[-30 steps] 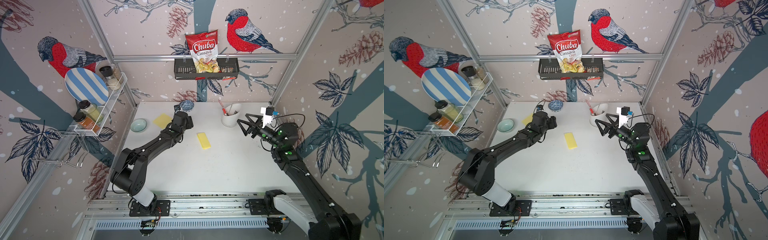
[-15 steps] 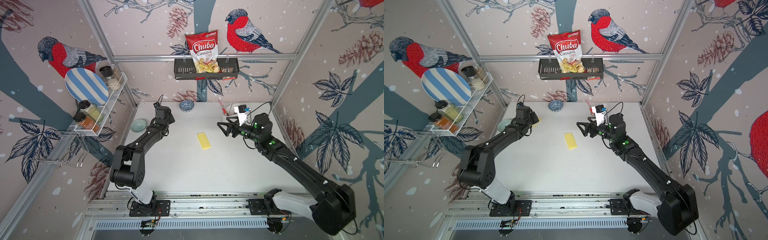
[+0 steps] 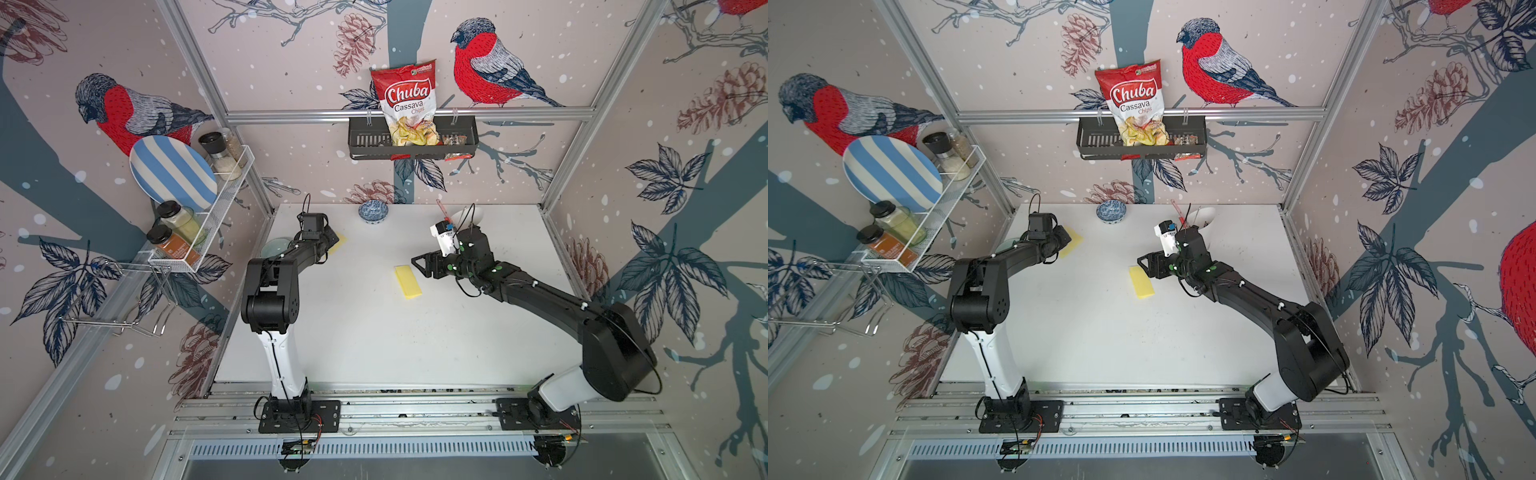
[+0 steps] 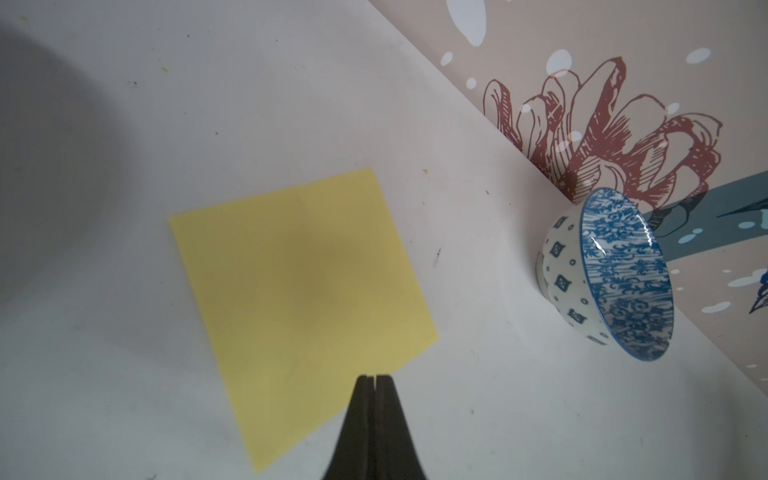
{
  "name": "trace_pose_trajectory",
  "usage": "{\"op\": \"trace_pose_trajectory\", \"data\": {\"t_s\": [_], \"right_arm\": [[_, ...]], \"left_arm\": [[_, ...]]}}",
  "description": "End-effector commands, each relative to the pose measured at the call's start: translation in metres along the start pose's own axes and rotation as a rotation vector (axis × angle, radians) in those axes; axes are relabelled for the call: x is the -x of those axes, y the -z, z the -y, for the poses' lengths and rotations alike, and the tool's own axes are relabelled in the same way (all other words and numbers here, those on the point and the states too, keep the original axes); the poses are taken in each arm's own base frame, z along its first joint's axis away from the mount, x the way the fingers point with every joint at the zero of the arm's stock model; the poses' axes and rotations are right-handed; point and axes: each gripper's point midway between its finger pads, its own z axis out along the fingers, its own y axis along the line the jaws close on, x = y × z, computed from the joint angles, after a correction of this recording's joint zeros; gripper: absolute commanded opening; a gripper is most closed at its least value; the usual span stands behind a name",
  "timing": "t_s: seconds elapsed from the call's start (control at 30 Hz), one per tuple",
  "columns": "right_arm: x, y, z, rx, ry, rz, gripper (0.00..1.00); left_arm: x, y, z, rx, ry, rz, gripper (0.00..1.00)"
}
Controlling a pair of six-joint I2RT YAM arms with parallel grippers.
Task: Fold the square paper along the opposite sides
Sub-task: Move the paper at the center of the board.
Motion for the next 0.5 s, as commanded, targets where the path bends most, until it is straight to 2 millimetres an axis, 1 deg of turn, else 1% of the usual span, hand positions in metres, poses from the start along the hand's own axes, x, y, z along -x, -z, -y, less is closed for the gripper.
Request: {"op": "trace_pose_trajectory", "data": {"t_s": [0.0, 0.13, 0.23, 0.33, 0.47], "right_arm": [[-0.001, -0.011, -0.004, 0.038, -0.01, -0.013, 0.68], [-0.007, -0.022, 0.0, 0.044, -0.022, -0.04, 0.68], [-0.011, -0.027, 0.001, 0.051, -0.027, -0.053, 0.68], [-0.014, -0.03, 0.002, 0.055, -0.03, -0.062, 0.67], [-0.019, -0.029, 0.003, 0.055, -0.031, -0.07, 0.67]], "left_arm": [[0.011, -0.011, 0.001, 0.001, 0.008, 0.01, 0.0], [0.005, -0.033, -0.004, 0.025, 0.014, -0.039, 0.0], [0.001, -0.044, -0.008, 0.025, 0.035, -0.058, 0.0], [-0.003, -0.052, -0.016, 0.038, 0.072, -0.084, 0.0], [-0.012, -0.057, -0.027, 0.06, 0.122, -0.107, 0.0]]}}
